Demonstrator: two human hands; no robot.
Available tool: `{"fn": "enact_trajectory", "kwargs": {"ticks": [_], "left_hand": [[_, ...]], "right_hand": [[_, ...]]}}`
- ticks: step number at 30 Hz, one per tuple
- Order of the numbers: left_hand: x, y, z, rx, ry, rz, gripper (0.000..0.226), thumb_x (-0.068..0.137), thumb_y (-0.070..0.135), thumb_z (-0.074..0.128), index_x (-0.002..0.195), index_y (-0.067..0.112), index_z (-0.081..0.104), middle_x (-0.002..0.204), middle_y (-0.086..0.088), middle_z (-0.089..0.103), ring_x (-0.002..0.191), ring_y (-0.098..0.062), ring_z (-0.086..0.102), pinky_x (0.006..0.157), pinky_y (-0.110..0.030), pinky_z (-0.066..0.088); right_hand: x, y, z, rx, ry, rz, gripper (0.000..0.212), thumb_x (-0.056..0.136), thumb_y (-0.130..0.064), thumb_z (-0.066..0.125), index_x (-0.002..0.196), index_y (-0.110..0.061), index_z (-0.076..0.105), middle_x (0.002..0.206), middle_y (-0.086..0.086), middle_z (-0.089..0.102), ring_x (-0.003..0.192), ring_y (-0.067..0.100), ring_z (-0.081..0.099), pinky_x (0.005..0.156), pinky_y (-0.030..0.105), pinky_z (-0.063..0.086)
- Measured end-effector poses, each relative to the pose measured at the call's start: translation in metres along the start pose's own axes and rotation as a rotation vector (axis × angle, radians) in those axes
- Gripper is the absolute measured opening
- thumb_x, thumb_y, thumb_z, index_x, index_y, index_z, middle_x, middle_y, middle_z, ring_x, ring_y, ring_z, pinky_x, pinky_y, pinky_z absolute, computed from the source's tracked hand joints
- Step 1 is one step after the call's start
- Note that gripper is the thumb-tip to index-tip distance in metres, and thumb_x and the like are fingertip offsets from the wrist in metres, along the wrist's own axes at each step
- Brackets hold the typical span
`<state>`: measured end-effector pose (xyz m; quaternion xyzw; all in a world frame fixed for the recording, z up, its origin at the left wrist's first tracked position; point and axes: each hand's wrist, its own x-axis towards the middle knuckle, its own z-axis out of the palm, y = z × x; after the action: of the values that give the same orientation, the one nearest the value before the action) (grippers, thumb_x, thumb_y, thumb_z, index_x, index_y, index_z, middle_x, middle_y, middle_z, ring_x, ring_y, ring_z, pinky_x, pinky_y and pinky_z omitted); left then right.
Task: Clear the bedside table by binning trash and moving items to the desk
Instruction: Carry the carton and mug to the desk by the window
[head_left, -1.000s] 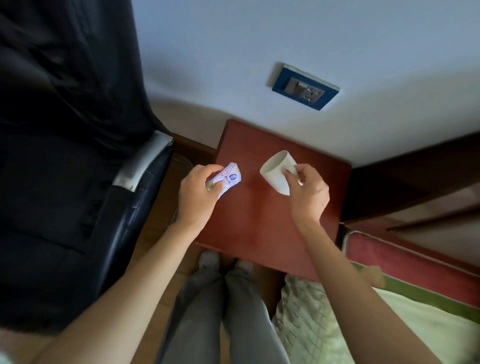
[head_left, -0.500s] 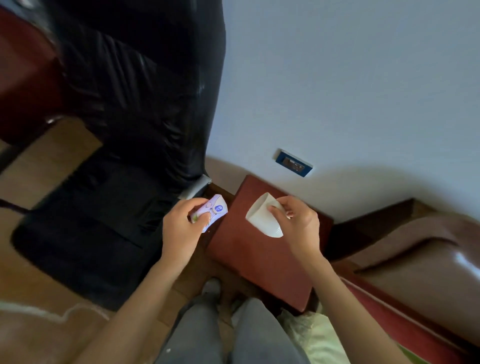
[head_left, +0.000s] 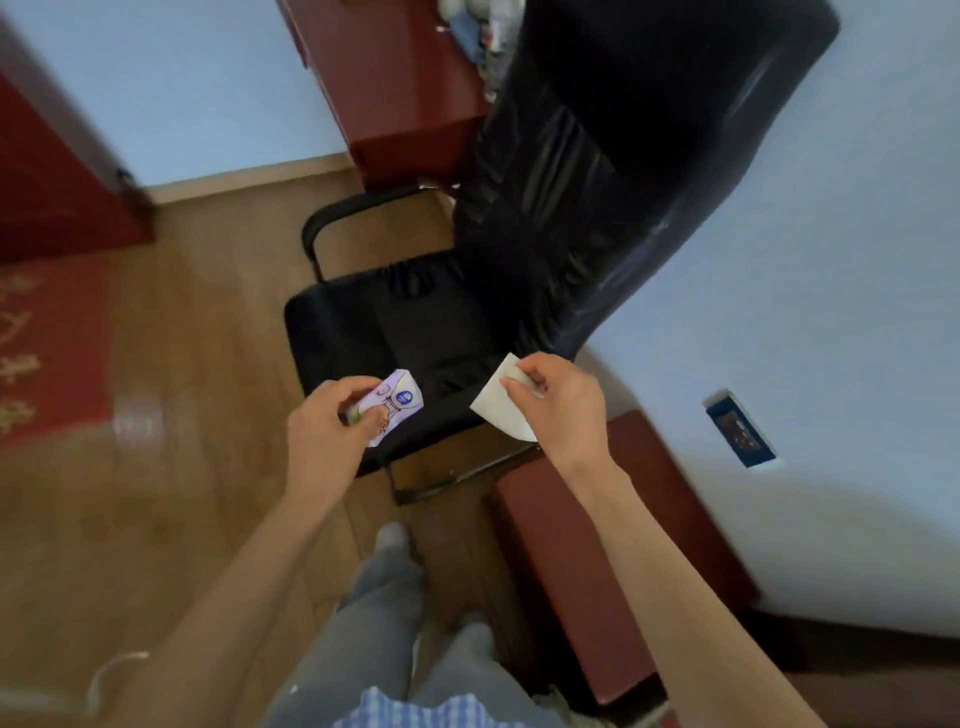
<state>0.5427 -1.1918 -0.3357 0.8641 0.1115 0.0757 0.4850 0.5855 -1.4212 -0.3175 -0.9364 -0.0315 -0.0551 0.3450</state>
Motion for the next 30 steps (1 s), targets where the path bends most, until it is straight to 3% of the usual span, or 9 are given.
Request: {"fn": "enact_trajectory", "kwargs": {"ticks": [8,12,14,18,22,28,30], "left_hand": [[-0.003,-0.081,-0.141,-0.006,0.244,-0.143,0.028,0.079,0.004,0.068,0.102,0.02,0.069,0.1,0.002,0.069,0.088,-0.014,0.065,0.077,-0.026,0.052],[0.008,-0.129,-0.216,-0.043,0.34,-0.253,0.03,0.079,0.004,0.066,0.103,0.022,0.069,0.098,0.002,0.07,0.084,-0.009,0.064,0.068,-0.007,0.045],[0.019,-0.15,-0.255,-0.034,0.376,-0.285,0.031,0.079,0.004,0.066,0.104,0.021,0.07,0.097,0.002,0.07,0.085,-0.012,0.065,0.067,-0.009,0.044],[0.04,-0.181,-0.331,0.019,0.426,-0.253,0.032,0.079,0.001,0.066,0.101,0.024,0.07,0.092,0.008,0.066,0.079,-0.001,0.059,0.067,-0.003,0.04],[0.071,-0.209,-0.386,0.031,0.428,-0.266,0.029,0.079,0.005,0.066,0.102,0.021,0.07,0.097,0.003,0.068,0.082,-0.007,0.06,0.069,-0.007,0.042],[0.131,-0.242,-0.428,-0.079,0.451,-0.245,0.028,0.08,0.005,0.065,0.098,0.026,0.068,0.099,0.0,0.069,0.086,-0.011,0.065,0.075,-0.026,0.053],[0.157,-0.254,-0.436,-0.082,0.46,-0.245,0.028,0.08,0.005,0.065,0.098,0.025,0.068,0.098,0.001,0.069,0.086,-0.01,0.065,0.073,-0.024,0.052]], "right_hand": [[0.011,-0.121,0.1,0.049,-0.265,-0.15,0.019,0.084,-0.026,0.066,0.099,-0.014,0.068,0.089,0.0,0.068,0.082,0.012,0.061,0.065,0.019,0.041],[0.017,-0.196,0.169,0.086,-0.33,-0.164,0.016,0.084,-0.027,0.066,0.098,-0.02,0.067,0.089,-0.006,0.065,0.082,0.008,0.059,0.061,0.016,0.04],[0.022,-0.234,0.204,0.134,-0.342,-0.152,0.014,0.084,-0.026,0.068,0.097,-0.02,0.068,0.089,-0.009,0.062,0.082,0.007,0.057,0.063,0.017,0.041],[0.034,-0.309,0.264,0.237,-0.327,-0.15,0.013,0.083,-0.023,0.07,0.095,-0.02,0.067,0.09,-0.007,0.063,0.083,0.006,0.059,0.065,0.019,0.047],[0.054,-0.366,0.307,0.24,-0.353,-0.174,0.014,0.084,-0.025,0.069,0.095,-0.019,0.065,0.093,-0.006,0.063,0.084,0.008,0.058,0.066,0.024,0.049],[0.096,-0.416,0.352,0.255,-0.393,-0.19,0.013,0.085,-0.027,0.067,0.094,-0.02,0.061,0.094,-0.006,0.063,0.085,0.008,0.059,0.072,0.034,0.055],[0.118,-0.427,0.366,0.247,-0.393,-0.202,0.012,0.085,-0.027,0.067,0.092,-0.021,0.06,0.092,-0.008,0.062,0.084,0.008,0.059,0.072,0.036,0.056]]}}
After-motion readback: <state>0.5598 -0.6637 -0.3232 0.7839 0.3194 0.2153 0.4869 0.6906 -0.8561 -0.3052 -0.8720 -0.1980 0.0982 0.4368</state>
